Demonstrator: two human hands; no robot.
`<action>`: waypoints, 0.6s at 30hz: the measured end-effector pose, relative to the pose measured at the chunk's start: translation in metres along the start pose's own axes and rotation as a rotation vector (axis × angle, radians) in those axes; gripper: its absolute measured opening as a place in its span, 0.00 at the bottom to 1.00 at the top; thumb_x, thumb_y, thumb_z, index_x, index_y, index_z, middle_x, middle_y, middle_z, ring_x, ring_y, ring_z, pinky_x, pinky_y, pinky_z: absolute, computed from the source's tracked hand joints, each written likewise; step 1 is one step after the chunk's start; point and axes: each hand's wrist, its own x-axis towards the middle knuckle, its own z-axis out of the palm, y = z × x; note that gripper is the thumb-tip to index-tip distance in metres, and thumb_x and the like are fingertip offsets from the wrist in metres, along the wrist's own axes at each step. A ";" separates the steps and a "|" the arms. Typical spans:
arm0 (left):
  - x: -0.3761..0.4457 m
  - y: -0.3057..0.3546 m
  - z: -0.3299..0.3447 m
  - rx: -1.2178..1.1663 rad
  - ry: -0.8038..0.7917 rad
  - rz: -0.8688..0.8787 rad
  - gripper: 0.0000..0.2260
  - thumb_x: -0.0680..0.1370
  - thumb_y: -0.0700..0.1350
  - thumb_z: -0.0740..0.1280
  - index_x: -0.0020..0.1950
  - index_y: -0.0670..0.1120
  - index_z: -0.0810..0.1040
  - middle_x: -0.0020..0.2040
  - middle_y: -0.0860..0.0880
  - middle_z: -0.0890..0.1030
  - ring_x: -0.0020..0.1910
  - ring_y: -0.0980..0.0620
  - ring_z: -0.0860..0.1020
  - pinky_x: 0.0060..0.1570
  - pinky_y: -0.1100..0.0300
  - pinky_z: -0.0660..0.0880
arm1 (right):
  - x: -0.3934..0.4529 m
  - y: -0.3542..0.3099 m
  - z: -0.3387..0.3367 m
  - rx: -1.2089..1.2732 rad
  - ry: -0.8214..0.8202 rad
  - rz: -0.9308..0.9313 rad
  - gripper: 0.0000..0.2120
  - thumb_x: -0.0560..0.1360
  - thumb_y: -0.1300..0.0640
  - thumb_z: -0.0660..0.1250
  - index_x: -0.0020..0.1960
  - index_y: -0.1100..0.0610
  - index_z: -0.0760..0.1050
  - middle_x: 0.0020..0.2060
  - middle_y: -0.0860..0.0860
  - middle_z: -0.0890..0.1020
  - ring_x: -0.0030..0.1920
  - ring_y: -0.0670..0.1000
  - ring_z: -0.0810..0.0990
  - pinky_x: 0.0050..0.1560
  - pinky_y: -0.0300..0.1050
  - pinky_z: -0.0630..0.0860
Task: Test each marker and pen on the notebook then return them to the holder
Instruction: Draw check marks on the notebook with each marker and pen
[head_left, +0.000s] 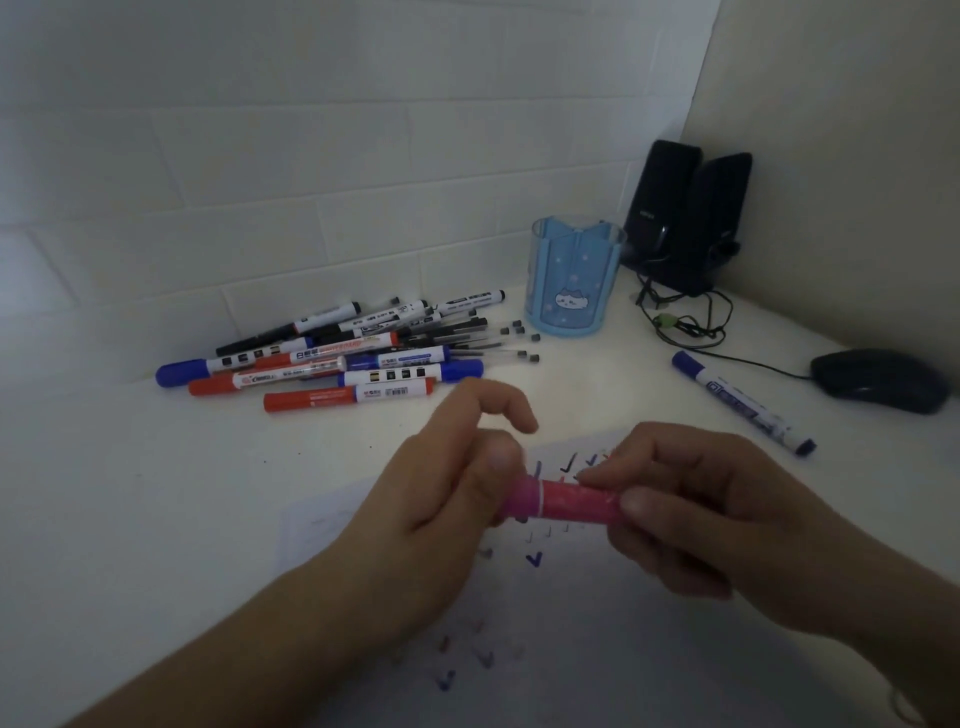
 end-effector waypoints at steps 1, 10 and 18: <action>0.001 0.001 0.000 0.001 0.012 -0.006 0.15 0.76 0.67 0.49 0.54 0.62 0.68 0.39 0.47 0.77 0.33 0.58 0.73 0.34 0.67 0.70 | 0.001 0.000 0.003 -0.011 0.039 -0.024 0.11 0.71 0.49 0.68 0.48 0.55 0.79 0.27 0.50 0.75 0.23 0.45 0.66 0.24 0.34 0.64; 0.015 0.027 -0.003 -0.955 0.187 -0.596 0.22 0.73 0.63 0.57 0.39 0.45 0.76 0.29 0.49 0.66 0.27 0.52 0.58 0.33 0.57 0.49 | -0.005 -0.005 0.038 -0.432 0.187 -0.221 0.10 0.66 0.40 0.70 0.42 0.44 0.79 0.29 0.45 0.82 0.26 0.46 0.74 0.27 0.35 0.69; 0.008 0.029 -0.004 -0.963 0.265 -0.671 0.20 0.79 0.52 0.56 0.29 0.47 0.63 0.26 0.51 0.56 0.24 0.54 0.52 0.26 0.62 0.49 | -0.001 -0.002 0.052 -0.369 0.267 -0.297 0.05 0.65 0.47 0.71 0.36 0.48 0.79 0.26 0.39 0.79 0.26 0.38 0.73 0.29 0.28 0.70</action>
